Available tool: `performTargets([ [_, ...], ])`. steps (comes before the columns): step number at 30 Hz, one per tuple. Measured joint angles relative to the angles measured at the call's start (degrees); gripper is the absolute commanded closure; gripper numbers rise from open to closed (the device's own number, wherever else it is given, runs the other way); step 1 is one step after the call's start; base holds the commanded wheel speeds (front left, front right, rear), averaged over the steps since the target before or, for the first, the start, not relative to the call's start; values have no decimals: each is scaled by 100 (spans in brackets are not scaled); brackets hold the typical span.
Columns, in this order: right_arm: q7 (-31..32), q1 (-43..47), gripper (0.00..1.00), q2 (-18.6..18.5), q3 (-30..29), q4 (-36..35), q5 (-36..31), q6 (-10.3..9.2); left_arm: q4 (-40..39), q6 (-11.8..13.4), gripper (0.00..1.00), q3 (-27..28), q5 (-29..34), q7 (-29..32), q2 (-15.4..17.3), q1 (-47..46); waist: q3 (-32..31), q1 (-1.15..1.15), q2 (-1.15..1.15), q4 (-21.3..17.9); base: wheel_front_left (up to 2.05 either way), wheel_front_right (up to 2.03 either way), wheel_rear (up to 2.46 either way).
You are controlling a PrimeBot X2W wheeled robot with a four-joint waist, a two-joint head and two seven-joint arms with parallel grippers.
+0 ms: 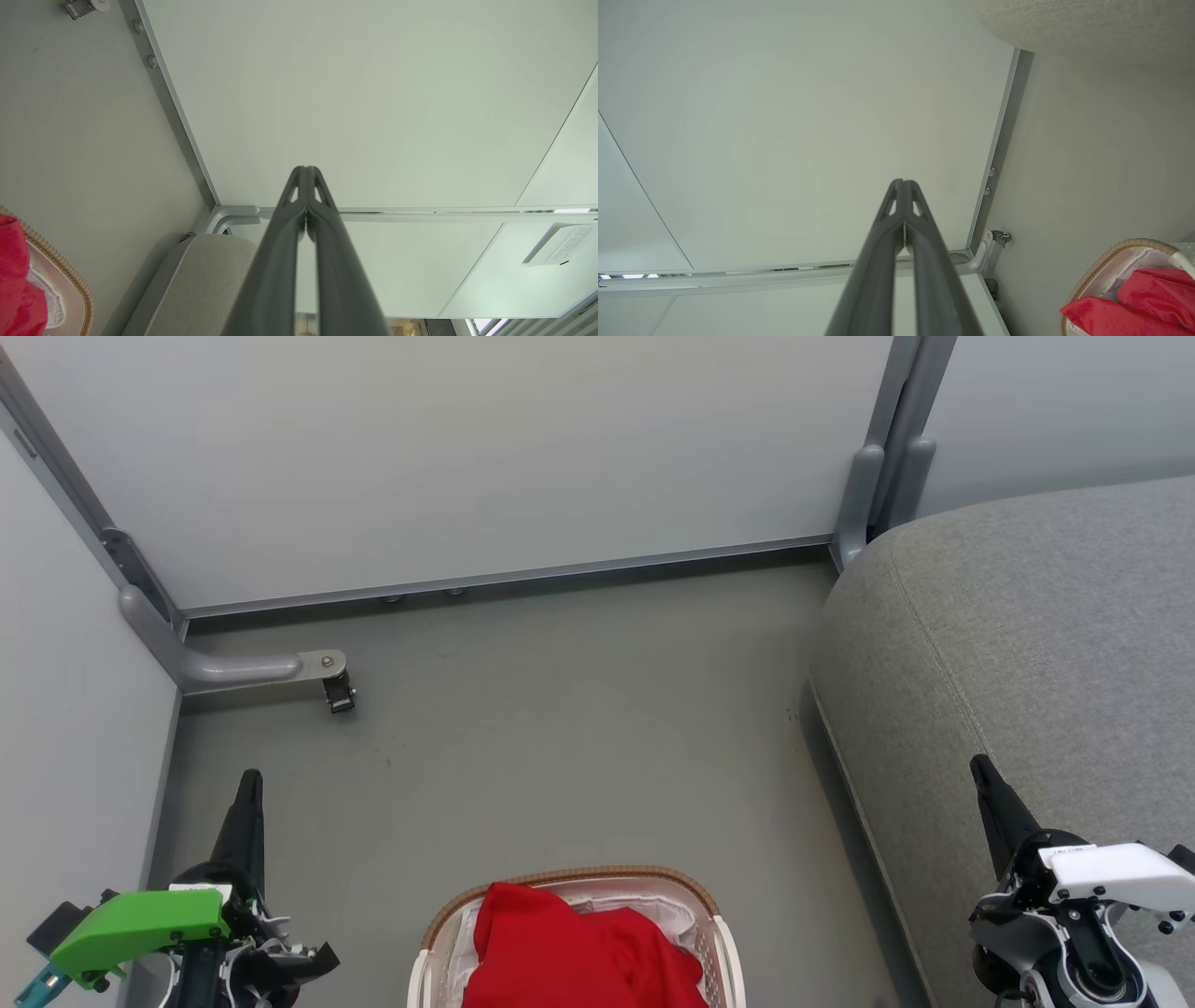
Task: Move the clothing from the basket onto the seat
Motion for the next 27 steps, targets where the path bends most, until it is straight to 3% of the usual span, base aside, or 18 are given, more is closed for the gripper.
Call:
performTargets([
  [14, 0, 0, 100, 1, -1, 0, -4, 0, -3, 0, 100, -1, 0, 0, 0, 0, 0, 0, 0, 0, 0, 0, 0],
  [15, 0, 0, 0, 1, -2, 0, -4, 0, 2, 0, 0, 0, 0, 0, 0, 0, 0, 0, 0, 0, 0, 0, 0],
  [27, -208, 129, 0, 56, 164, 172, -243, -1, 234, 1, 0, -47, 82, -143, -30, 177, 16, 0, 0, 6, 0, 0, 0],
])
